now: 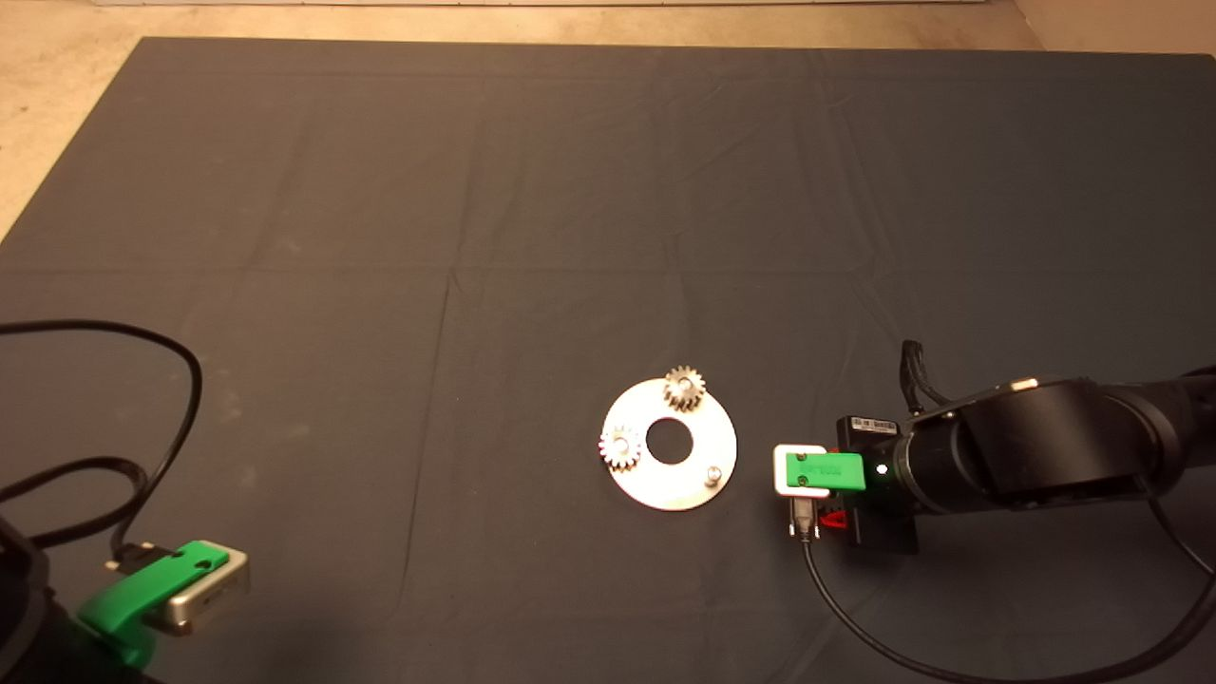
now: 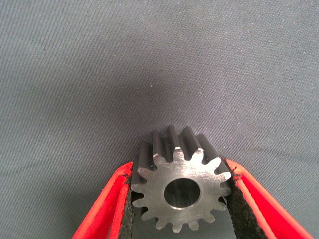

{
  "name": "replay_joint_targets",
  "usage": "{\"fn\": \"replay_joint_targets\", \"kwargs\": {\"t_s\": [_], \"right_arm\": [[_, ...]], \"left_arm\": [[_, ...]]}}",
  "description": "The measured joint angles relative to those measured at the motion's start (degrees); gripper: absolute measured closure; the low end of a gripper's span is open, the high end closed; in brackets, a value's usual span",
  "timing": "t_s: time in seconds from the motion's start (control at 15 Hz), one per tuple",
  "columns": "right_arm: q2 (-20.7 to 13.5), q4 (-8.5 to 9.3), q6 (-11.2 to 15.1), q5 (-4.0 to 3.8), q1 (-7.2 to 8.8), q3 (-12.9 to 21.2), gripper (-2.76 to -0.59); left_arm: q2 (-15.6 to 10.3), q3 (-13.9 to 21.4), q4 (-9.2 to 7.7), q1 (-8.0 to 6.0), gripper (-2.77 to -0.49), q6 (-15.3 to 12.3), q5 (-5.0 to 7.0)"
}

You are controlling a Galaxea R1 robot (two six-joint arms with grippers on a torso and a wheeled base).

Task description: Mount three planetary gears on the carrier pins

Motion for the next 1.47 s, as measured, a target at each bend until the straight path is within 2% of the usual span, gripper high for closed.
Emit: {"fn": "replay_joint_targets", "kwargs": {"t_s": [0.33,0.53,0.67,0.73,0.87,0.93,1.0,1.07,1.27,1.33,1.47], "right_arm": [[0.4,0.00,1.8,-0.60,0.00,0.0,-1.08],[0.6,0.02,4.3,-0.63,0.00,0.0,-1.07],[1.3,0.04,7.1,-0.41,0.17,0.1,-1.07],[1.6,0.06,8.3,-0.30,0.87,0.5,-1.07],[2.4,0.33,11.7,-0.30,3.65,1.7,-1.07],[3.0,0.75,14.5,-0.29,5.20,2.0,-1.07],[3.5,1.65,17.3,-0.13,6.48,2.1,-1.07],[3.9,3.50,19.7,-0.13,7.96,2.1,-1.07],[4.3,12.25,25.4,-0.13,11.68,2.0,-1.06],[4.4,14.59,27.1,-0.20,12.53,1.8,-1.07],[4.5,17.22,31.5,-0.20,13.28,1.3,-1.06]], "left_arm": [[0.0,0.0,-0.02,-0.01,-2.62,0.0,0.00],[0.1,0.0,-0.02,-0.01,-2.62,0.0,0.00],[0.2,0.0,-0.02,0.01,-2.62,0.0,-0.01],[0.2,0.0,-0.05,-0.01,-2.62,0.0,0.00],[0.2,0.0,-0.13,-0.01,-2.62,0.0,0.00],[0.1,0.0,-0.22,-0.01,-2.62,0.0,0.00],[0.2,0.0,-0.23,-0.01,-2.62,0.0,0.00],[0.2,0.0,-0.29,-0.01,-2.62,0.0,0.00],[1.8,-0.1,-0.73,-0.01,-2.62,0.0,0.00],[2.2,-0.1,-0.74,-0.01,-2.62,0.0,0.00],[2.4,-0.2,-0.88,-0.01,-2.62,0.0,0.00]]}}
